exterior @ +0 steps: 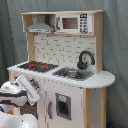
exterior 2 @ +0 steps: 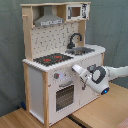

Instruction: Play with the kitchen

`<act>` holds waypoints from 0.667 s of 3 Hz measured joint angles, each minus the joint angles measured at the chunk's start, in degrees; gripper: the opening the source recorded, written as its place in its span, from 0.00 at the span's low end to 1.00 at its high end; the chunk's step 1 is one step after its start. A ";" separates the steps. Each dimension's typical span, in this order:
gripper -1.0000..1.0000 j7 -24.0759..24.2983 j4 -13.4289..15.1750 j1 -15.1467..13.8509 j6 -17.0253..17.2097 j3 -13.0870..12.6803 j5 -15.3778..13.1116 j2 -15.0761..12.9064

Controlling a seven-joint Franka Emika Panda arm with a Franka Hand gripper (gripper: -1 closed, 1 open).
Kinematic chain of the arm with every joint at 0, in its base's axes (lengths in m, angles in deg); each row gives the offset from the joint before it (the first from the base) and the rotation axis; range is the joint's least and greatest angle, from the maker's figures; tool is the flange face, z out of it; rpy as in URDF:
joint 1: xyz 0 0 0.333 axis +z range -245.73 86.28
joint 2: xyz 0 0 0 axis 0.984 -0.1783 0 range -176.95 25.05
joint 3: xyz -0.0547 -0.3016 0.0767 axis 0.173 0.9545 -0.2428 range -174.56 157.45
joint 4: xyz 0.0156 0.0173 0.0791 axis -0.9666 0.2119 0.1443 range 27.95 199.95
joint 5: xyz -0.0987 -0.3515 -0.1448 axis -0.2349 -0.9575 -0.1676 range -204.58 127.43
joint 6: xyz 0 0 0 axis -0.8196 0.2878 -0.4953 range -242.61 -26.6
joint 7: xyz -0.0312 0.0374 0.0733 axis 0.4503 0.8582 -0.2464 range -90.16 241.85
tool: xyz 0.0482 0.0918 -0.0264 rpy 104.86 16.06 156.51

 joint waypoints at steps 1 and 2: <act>0.00 -4.62 0.16 -0.01 -0.03 0.05 -4.60 0.01; 0.00 -10.03 0.38 0.02 0.10 0.04 -6.69 0.05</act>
